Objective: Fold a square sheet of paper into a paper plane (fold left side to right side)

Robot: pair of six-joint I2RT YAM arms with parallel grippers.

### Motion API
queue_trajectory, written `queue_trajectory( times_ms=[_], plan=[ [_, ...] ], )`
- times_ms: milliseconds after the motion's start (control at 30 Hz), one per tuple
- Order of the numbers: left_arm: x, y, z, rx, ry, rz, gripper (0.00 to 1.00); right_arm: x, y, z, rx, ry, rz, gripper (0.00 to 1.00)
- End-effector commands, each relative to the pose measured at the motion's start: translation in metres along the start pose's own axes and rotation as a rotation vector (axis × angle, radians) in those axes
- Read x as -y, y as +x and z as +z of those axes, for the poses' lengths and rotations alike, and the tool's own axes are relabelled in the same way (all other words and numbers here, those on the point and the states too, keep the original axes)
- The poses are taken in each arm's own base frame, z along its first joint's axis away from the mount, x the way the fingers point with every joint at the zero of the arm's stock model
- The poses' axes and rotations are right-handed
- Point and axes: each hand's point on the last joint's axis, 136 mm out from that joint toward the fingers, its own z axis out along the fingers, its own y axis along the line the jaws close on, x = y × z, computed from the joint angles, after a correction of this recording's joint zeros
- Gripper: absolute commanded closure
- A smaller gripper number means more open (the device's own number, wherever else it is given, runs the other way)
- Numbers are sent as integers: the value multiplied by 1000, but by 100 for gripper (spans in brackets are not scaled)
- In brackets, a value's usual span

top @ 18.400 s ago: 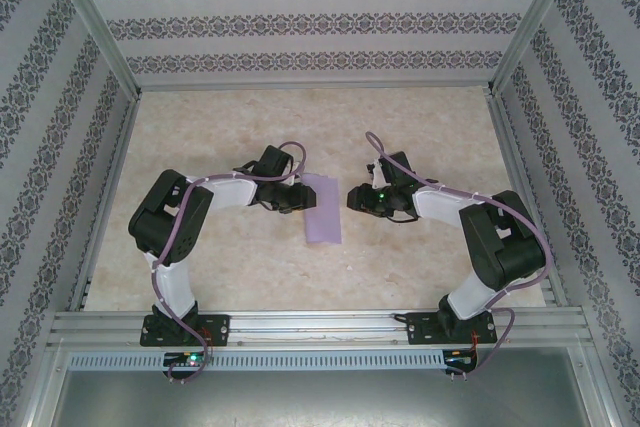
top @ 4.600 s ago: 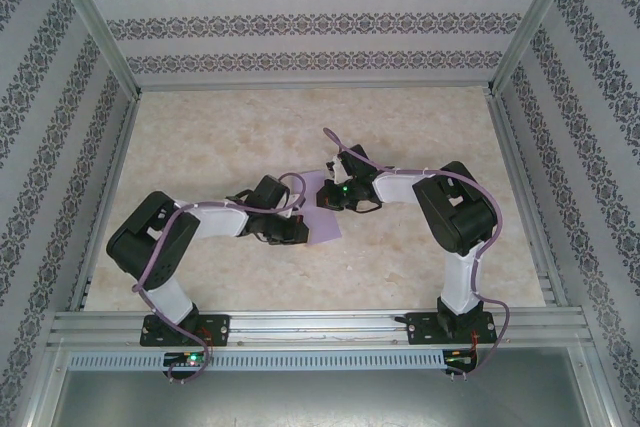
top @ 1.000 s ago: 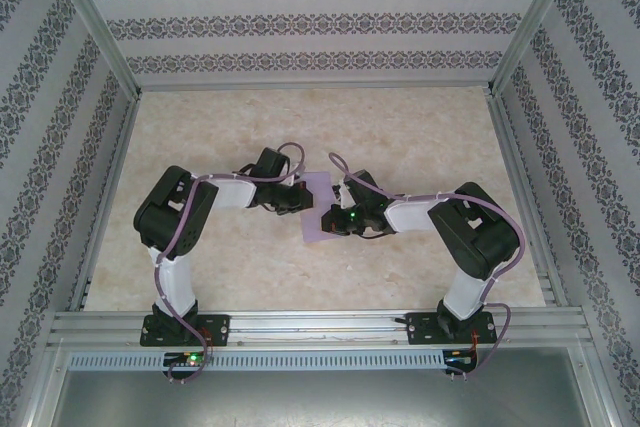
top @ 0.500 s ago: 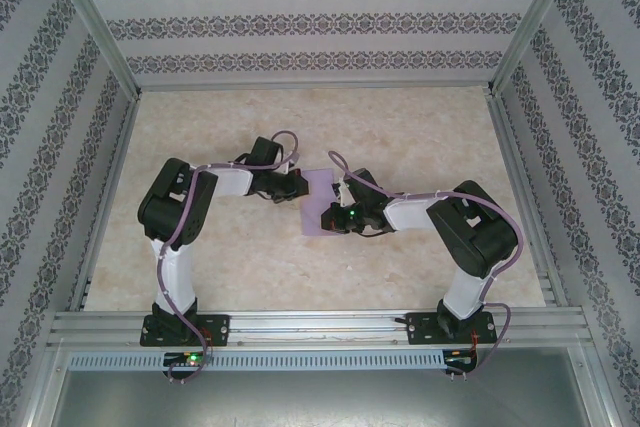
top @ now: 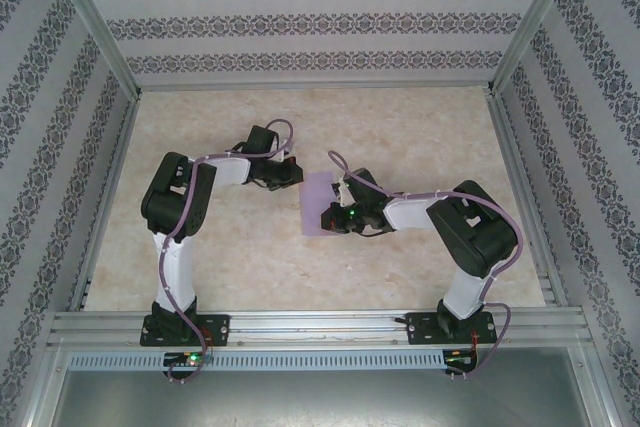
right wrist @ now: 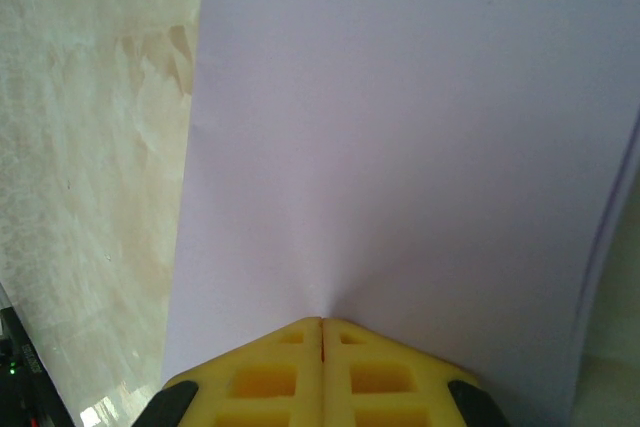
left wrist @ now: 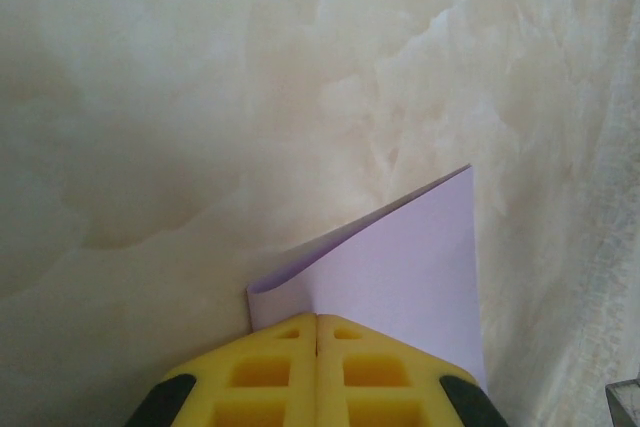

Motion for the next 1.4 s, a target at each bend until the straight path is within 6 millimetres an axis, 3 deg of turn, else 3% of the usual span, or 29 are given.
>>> queue_trajectory(
  times_ms=[0, 433, 800, 933, 1067, 1233, 1367],
  plan=[
    [-31, -22, 5, 60, -103, 23, 96, 89, 58, 0, -158, 317, 123, 100],
    [-38, -55, 2, 95, -127, 25, 96, 88, 57, -1, -147, 313, 129, 100],
    [-17, -73, -18, 133, -101, 67, 96, 83, 55, 1, -134, 290, 137, 100],
    [3, -53, -40, 144, -79, 97, 96, 74, 49, 2, -102, 262, 140, 100],
    [24, -13, -54, 114, -35, 102, 96, 70, 46, 3, -71, 254, 152, 100],
    [42, 36, -53, 50, 0, 93, 96, 78, 46, 0, -17, 268, 195, 100],
    [50, 57, -43, 11, 17, 92, 96, 76, 47, 0, -11, 260, 195, 100]
  ],
)
